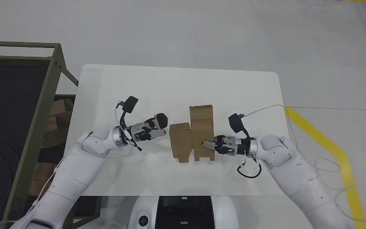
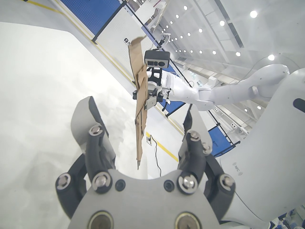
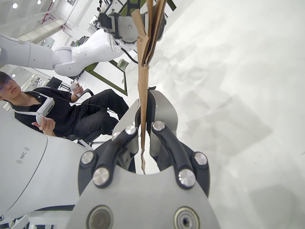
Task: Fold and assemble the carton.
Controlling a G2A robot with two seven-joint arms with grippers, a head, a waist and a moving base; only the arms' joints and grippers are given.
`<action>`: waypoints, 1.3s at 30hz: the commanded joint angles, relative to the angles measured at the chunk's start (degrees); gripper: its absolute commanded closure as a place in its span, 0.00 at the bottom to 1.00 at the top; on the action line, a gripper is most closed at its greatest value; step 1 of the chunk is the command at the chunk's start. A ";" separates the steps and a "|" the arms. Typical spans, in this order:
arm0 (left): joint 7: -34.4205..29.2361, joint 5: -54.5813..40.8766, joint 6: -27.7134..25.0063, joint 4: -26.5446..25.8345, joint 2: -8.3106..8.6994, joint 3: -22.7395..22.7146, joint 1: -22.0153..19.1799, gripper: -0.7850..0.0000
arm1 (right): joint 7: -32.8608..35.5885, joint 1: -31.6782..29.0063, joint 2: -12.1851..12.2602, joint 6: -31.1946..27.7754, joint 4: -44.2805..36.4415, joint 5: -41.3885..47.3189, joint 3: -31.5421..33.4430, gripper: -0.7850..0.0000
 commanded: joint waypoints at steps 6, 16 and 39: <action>-2.91 -4.40 0.00 -0.70 0.37 -0.12 -0.02 0.00 | 4.21 1.15 0.44 -0.84 -0.17 1.32 -1.05 1.00; -2.91 -4.40 0.00 -0.70 0.37 -0.12 -0.02 0.00 | 4.21 1.15 0.44 -0.84 -0.17 1.32 -1.05 1.00; 1.76 1.50 0.00 1.46 -2.06 5.04 -7.21 0.00 | 5.87 1.22 1.16 -0.87 -1.03 6.07 -3.26 1.00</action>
